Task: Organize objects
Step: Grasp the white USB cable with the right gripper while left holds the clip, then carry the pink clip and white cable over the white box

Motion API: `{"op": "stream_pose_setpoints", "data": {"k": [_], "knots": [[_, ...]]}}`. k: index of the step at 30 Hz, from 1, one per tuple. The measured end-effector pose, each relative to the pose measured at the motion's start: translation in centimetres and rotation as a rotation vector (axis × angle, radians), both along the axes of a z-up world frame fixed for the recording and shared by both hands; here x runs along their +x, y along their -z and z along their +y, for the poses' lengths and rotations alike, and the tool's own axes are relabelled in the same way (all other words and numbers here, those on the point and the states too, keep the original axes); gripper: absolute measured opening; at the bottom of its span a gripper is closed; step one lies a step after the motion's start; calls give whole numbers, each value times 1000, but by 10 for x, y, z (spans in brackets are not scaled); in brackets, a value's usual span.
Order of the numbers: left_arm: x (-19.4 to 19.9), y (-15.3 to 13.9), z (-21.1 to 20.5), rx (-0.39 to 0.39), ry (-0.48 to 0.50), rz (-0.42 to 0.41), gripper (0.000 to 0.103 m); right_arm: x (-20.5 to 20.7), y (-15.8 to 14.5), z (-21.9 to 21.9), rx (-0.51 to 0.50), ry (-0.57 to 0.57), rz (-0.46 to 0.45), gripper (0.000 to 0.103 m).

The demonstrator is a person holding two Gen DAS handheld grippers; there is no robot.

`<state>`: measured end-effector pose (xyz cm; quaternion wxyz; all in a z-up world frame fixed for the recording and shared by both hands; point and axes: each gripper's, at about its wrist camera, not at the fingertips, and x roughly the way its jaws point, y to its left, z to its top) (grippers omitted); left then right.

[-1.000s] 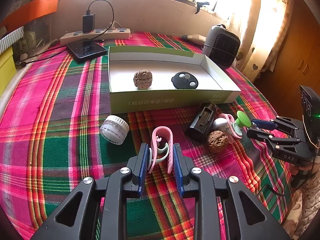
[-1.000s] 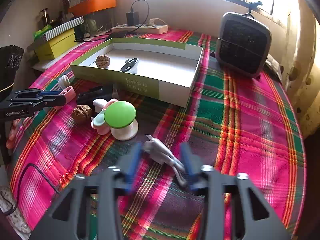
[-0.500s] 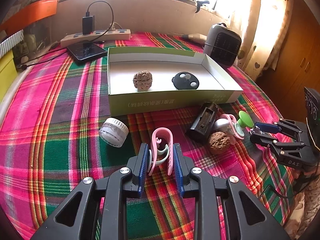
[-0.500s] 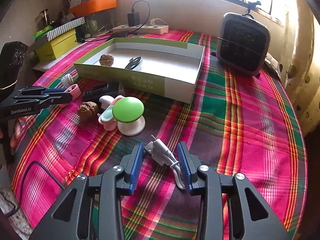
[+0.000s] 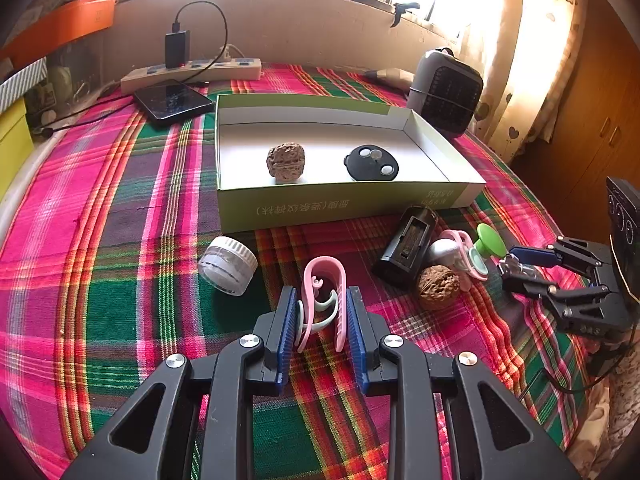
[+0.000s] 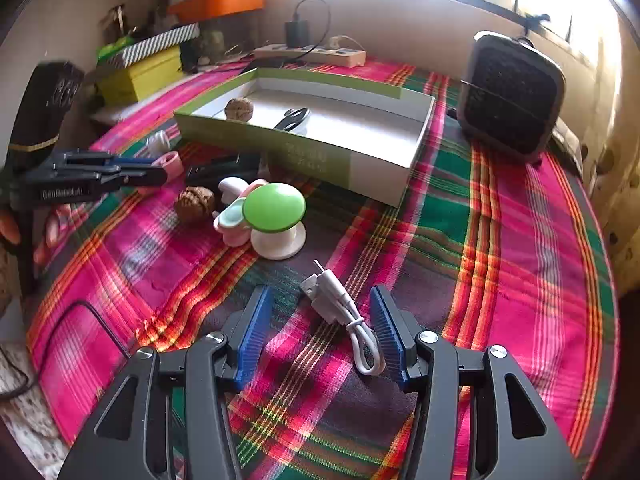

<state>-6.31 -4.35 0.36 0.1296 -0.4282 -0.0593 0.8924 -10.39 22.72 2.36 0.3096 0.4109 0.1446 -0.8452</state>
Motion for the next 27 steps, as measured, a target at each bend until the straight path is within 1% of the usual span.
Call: {"op": "stream_pose_setpoints", "data": {"k": [1,3,4,10,15,19,27], "knots": [[0,0,0,2,0,0,23,-2,0,3,-4,17,0,39],[-1,0,0,3,0,-1,23,-4,-1,6,-4,42,2,25],[-1,0,1,0,-1,-1,23,-4,-1,7,0,58,6,23],[-5,-1,2,-16,-5,-4,23,0,-1,3,8,76,14,22],[-6,-1,2,-15,-9,-6,23,2,0,0,5,80,14,22],[-6,-1,4,-37,-5,-5,22,4,0,-1,0,89,11,22],[-5,-2,5,-42,1,-15,22,7,-3,-1,-65,112,-17,21]]}}
